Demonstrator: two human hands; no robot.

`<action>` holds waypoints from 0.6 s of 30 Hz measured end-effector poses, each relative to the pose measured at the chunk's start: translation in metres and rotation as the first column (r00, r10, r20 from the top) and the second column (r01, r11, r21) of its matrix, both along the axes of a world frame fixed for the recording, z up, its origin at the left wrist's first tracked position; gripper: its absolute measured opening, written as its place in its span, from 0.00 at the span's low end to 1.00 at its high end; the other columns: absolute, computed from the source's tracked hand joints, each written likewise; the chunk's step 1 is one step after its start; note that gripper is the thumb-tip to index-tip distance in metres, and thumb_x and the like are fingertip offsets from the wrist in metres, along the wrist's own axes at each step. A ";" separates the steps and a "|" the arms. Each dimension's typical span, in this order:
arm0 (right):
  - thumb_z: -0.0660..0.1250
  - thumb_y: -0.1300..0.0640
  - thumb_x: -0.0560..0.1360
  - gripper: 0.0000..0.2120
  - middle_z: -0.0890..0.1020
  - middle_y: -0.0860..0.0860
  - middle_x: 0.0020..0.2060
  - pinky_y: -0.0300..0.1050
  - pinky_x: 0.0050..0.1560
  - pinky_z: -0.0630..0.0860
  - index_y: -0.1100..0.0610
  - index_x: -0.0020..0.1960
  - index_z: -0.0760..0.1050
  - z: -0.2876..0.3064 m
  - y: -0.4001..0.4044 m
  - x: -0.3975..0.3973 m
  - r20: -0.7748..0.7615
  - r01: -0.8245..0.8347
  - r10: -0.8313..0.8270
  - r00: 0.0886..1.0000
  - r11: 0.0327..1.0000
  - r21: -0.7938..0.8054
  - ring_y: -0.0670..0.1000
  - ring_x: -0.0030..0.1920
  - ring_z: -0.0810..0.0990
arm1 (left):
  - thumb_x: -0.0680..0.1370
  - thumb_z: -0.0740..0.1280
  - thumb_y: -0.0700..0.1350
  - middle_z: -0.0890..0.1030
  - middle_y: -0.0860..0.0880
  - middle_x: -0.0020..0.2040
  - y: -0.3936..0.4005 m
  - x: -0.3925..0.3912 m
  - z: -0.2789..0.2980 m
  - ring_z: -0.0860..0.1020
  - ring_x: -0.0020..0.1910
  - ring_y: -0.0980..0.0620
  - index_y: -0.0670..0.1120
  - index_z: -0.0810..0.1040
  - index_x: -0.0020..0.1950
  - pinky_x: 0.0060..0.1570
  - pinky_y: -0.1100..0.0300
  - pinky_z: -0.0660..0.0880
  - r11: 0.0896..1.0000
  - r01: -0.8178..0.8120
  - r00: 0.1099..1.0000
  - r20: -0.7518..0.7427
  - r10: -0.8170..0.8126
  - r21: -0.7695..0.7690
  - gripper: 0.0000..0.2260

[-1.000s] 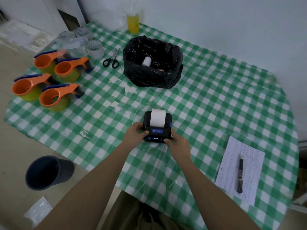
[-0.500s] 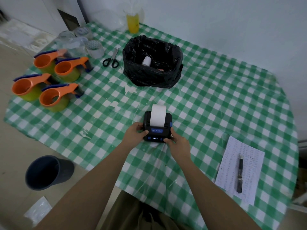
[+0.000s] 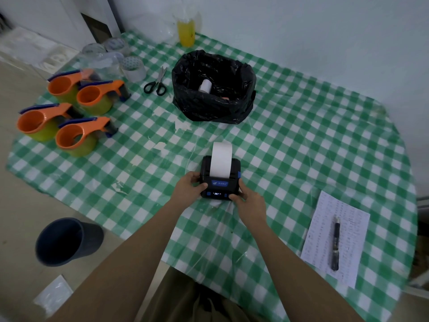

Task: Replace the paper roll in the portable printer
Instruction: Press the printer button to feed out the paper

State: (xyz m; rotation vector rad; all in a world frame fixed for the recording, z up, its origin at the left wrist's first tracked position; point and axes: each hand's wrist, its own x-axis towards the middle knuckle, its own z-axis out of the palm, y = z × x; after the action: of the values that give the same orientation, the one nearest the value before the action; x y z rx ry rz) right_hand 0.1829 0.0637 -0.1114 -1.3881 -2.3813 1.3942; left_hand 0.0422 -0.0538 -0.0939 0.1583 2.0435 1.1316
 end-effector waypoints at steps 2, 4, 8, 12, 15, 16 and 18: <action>0.68 0.53 0.75 0.27 0.81 0.54 0.60 0.40 0.44 0.74 0.49 0.71 0.63 0.000 0.000 0.000 0.010 -0.011 0.011 1.000 1.000 0.007 0.44 0.35 0.72 | 0.74 0.69 0.40 0.78 0.41 0.62 0.000 0.000 -0.001 0.77 0.60 0.43 0.42 0.73 0.61 0.61 0.42 0.75 1.000 0.002 1.000 0.000 -0.002 -0.001 0.16; 0.68 0.53 0.75 0.27 0.81 0.54 0.60 0.42 0.44 0.76 0.49 0.71 0.63 0.000 0.000 0.000 0.011 -0.005 0.004 1.000 1.000 0.005 0.42 0.32 0.70 | 0.74 0.69 0.40 0.78 0.41 0.61 0.000 -0.001 -0.002 0.77 0.60 0.43 0.42 0.73 0.61 0.61 0.42 0.75 1.000 0.005 1.000 -0.003 -0.005 -0.002 0.16; 0.68 0.53 0.75 0.27 0.81 0.55 0.60 0.44 0.45 0.77 0.49 0.71 0.63 0.000 0.000 0.001 0.018 -0.002 0.002 1.000 1.000 0.012 0.41 0.31 0.69 | 0.74 0.69 0.39 0.78 0.41 0.61 -0.001 -0.001 -0.003 0.77 0.60 0.43 0.42 0.73 0.61 0.62 0.42 0.74 1.000 0.009 1.000 -0.004 -0.009 -0.001 0.16; 0.68 0.53 0.75 0.27 0.81 0.55 0.59 0.43 0.42 0.76 0.48 0.71 0.63 0.000 0.000 0.000 0.017 0.000 0.000 1.000 1.000 0.007 0.40 0.29 0.68 | 0.74 0.68 0.39 0.78 0.41 0.62 0.000 -0.001 -0.002 0.77 0.61 0.43 0.42 0.73 0.62 0.62 0.43 0.75 1.000 0.015 1.000 -0.006 -0.015 -0.002 0.16; 0.67 0.53 0.75 0.27 0.81 0.54 0.60 0.42 0.43 0.76 0.48 0.71 0.63 0.003 0.000 0.000 0.019 -0.007 0.007 1.000 1.000 0.001 0.42 0.32 0.72 | 0.74 0.69 0.39 0.78 0.41 0.62 0.000 -0.001 -0.003 0.77 0.60 0.43 0.42 0.73 0.61 0.62 0.43 0.75 1.000 0.006 1.000 -0.002 -0.006 -0.003 0.16; 0.67 0.53 0.75 0.27 0.81 0.54 0.60 0.42 0.45 0.76 0.49 0.71 0.63 0.003 0.000 0.000 0.019 -0.008 0.008 1.000 1.000 -0.002 0.44 0.35 0.74 | 0.74 0.69 0.39 0.78 0.41 0.62 0.000 -0.001 -0.004 0.77 0.60 0.42 0.41 0.73 0.61 0.62 0.42 0.75 1.000 0.003 1.000 -0.001 -0.003 -0.003 0.16; 0.67 0.53 0.75 0.27 0.80 0.54 0.60 0.42 0.47 0.77 0.49 0.71 0.63 0.004 -0.001 0.000 0.016 -0.009 0.009 1.000 1.000 -0.011 0.45 0.36 0.74 | 0.74 0.69 0.39 0.78 0.41 0.61 0.000 -0.002 -0.005 0.77 0.60 0.42 0.41 0.73 0.61 0.61 0.42 0.75 1.000 0.000 1.000 0.000 0.000 -0.005 0.16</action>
State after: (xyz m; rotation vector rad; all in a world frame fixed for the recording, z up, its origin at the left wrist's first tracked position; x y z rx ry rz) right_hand 0.1826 0.0630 -0.1074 -1.3977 -2.3960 1.4065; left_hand 0.0406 -0.0543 -0.0987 0.1563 2.0461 1.1267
